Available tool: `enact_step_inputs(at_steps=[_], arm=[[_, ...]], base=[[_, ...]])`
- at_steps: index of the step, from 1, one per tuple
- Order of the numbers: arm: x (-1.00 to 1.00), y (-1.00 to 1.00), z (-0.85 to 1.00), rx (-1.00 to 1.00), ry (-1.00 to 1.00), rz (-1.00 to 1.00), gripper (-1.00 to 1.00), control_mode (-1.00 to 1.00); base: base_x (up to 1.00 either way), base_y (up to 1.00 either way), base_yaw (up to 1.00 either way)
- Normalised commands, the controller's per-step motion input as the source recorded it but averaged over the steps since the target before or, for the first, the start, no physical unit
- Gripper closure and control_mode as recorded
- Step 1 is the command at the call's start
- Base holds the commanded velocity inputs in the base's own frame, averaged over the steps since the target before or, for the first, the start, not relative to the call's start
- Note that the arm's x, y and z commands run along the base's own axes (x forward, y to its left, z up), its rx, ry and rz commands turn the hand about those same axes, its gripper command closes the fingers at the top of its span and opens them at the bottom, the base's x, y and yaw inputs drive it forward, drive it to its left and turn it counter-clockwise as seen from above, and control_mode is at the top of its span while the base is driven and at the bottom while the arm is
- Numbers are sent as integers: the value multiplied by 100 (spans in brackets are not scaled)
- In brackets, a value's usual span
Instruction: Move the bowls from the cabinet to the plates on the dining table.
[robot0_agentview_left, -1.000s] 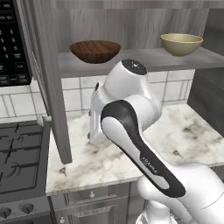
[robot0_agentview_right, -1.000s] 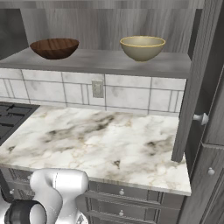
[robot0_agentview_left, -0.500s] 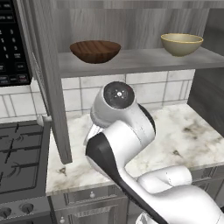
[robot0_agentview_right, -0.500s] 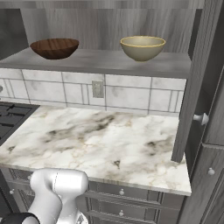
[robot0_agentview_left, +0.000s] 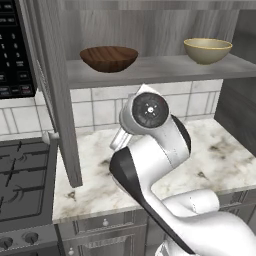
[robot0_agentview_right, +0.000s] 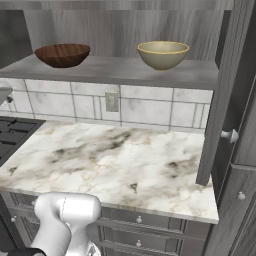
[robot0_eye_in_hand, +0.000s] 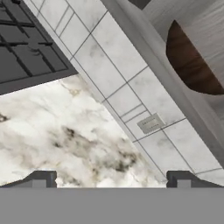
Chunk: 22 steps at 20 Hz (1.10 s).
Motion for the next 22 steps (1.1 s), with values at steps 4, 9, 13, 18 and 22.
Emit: enact_step_inputs(at_steps=[4,9,13,18,22], arm=[[38,-56,30,0,-12,0,-100,-100],[37,-20,21,0,-10,-1,-100,-100],[27,0,29,0,-9,-2,-100,-100],[27,0,30,0,-3,-6,-100,-100],[31,0,21,3,0,-9,-100,-100]], base=[[0,0,0],[0,0,0],[0,0,0],[0,0,0],[0,0,0]])
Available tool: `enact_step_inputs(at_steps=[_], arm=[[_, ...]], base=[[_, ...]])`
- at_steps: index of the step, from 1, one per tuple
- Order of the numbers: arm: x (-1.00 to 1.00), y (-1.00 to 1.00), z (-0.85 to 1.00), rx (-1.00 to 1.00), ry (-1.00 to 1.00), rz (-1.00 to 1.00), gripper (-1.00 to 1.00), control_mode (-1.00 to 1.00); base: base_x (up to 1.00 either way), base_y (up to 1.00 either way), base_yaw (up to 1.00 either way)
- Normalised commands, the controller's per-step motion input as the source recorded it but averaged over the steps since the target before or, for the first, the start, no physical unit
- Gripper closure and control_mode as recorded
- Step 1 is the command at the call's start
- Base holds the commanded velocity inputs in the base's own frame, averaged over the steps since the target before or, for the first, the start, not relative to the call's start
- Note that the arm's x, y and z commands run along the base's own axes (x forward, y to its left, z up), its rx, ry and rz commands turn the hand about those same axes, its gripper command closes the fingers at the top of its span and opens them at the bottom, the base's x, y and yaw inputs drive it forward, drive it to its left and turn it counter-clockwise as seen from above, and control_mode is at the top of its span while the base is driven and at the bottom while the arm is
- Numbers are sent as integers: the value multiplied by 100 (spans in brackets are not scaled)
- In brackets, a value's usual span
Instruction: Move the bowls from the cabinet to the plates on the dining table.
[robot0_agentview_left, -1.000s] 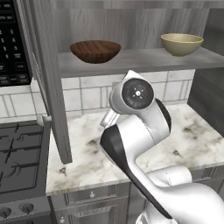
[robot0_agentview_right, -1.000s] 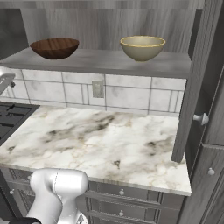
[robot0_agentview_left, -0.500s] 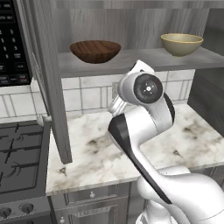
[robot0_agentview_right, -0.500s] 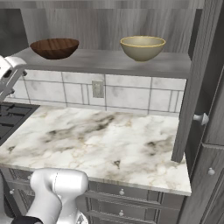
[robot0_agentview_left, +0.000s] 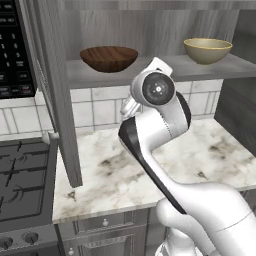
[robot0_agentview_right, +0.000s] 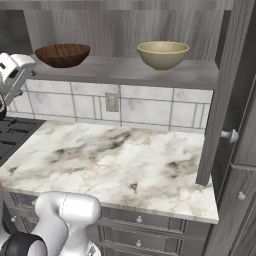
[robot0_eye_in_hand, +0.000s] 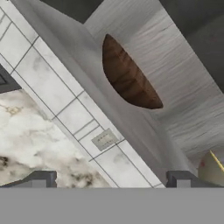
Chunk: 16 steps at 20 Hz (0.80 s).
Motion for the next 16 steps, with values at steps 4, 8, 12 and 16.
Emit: enact_step_inputs(at_steps=[4,8,12,16], arm=[[23,0,20,12,2,-7,-100,-100],[24,0,14,15,6,-5,-100,-100],[25,0,10,12,5,-4,-100,-100],[25,0,18,8,3,-3,-100,-100]], base=[[0,0,0],[0,0,0],[0,0,0],[0,0,0]])
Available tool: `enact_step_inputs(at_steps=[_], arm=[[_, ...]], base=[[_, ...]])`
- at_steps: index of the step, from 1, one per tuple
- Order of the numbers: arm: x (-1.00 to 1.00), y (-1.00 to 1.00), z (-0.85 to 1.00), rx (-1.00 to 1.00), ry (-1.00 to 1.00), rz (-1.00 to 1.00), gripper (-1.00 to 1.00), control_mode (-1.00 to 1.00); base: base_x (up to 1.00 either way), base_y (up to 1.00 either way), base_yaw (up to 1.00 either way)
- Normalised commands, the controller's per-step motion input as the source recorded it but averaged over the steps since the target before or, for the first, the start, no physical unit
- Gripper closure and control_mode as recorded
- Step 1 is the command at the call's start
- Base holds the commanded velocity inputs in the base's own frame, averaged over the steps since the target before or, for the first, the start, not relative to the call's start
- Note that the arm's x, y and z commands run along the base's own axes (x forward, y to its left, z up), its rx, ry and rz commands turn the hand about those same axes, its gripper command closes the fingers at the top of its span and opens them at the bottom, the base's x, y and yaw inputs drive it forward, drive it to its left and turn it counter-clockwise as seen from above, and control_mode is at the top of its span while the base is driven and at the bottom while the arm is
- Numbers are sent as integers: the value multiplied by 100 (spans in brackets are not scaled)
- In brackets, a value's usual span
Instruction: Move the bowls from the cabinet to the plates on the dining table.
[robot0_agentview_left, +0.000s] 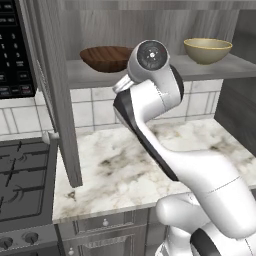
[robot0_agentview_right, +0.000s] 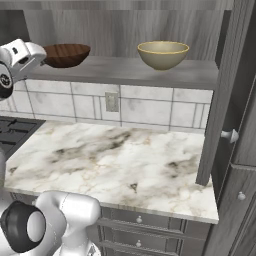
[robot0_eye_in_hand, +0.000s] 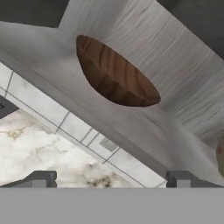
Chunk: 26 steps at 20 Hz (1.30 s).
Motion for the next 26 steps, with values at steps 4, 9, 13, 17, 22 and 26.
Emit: enact_step_inputs(at_steps=[4,9,13,17,22,26], arm=[[22,0,29,3,0,0,-100,-100],[23,0,14,0,0,0,-100,-100],[18,0,0,0,0,0,-100,-100],[15,0,-5,0,0,0,-100,-100],[22,0,-3,0,0,0,-100,-100],[27,0,-12,0,0,0,-100,-100]], base=[[0,0,0],[0,0,0],[0,0,0],[0,0,0],[0,0,0],[0,0,0]])
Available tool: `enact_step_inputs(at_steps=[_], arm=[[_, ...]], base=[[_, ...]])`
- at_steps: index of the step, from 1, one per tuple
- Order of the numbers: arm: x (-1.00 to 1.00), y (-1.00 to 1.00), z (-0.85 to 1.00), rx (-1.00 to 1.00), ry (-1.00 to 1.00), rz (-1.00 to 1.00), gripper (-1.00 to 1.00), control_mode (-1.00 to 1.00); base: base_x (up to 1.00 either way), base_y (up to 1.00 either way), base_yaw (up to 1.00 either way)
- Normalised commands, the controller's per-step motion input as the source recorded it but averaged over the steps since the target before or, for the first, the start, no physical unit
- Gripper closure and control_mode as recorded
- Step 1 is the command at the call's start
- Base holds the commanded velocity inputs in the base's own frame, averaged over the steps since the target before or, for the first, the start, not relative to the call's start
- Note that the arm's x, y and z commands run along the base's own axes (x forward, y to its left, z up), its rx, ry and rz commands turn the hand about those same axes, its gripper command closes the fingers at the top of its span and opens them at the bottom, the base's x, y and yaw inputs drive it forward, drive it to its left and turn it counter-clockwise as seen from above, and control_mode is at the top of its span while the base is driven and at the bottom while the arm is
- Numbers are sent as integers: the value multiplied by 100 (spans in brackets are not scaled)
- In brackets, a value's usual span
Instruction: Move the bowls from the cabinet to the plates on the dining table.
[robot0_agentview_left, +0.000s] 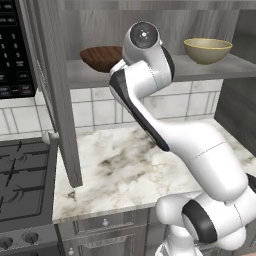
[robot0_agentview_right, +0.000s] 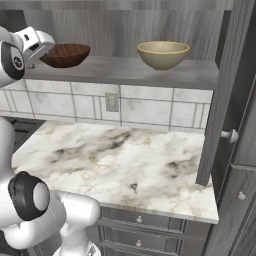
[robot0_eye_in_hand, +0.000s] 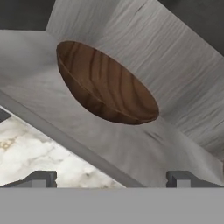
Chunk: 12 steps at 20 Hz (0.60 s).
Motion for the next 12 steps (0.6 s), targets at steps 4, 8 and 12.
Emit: enact_step_inputs(at_steps=[4,8,12], arm=[[28,0,-16,0,0,0,-100,-100],[28,0,-12,0,0,0,-100,-100],[31,0,0,-2,0,0,-100,-100]], base=[[0,0,0],[0,0,0],[0,0,0]])
